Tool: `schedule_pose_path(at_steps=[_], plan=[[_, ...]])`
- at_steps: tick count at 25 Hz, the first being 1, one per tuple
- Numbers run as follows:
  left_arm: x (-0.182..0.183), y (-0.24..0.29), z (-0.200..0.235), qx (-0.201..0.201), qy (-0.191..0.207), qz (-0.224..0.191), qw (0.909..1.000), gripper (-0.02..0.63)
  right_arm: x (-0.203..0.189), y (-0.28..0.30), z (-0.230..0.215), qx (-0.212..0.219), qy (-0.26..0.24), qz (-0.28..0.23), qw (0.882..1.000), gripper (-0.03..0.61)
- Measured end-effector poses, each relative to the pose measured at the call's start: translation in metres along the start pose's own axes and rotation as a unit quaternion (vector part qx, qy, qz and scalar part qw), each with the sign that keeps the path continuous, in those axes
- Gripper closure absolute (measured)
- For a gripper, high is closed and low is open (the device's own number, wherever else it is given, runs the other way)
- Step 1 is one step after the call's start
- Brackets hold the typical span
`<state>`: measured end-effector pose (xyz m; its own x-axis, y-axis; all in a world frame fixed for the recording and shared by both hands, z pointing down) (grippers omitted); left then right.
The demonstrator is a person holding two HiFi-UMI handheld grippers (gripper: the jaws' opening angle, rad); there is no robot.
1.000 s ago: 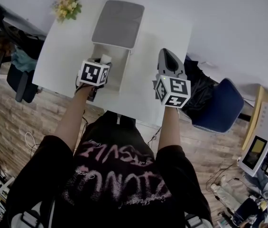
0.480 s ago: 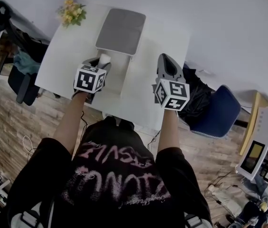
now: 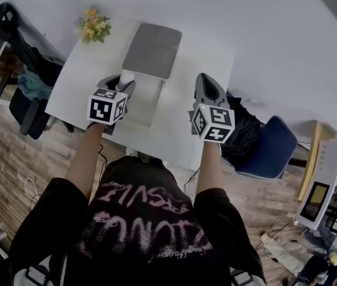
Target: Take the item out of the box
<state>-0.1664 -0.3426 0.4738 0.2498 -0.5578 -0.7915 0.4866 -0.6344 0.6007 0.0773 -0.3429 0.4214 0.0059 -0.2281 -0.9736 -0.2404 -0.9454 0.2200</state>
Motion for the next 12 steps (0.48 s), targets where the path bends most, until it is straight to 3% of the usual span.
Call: schedule_pose_path(at_steps=[12], plan=[[0.048, -0.042, -0.003, 0.024, 0.018, -0.101, 0.9945, 0.431, 0.021, -0.015, 0.009, -0.006, -0.015, -0.016, 1.0, 0.569]])
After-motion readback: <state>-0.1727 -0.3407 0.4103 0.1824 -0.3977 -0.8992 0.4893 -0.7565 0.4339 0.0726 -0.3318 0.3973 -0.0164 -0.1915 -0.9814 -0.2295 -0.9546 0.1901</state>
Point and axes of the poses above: the fingertips, and each gripper's own axes: y forward along the fingers, z to its left, x out of its top, the point moved 3 cm from there along -y, backward along the fingers, and after that the axes turned 6 degrees about -x, right-handed, at the moved point
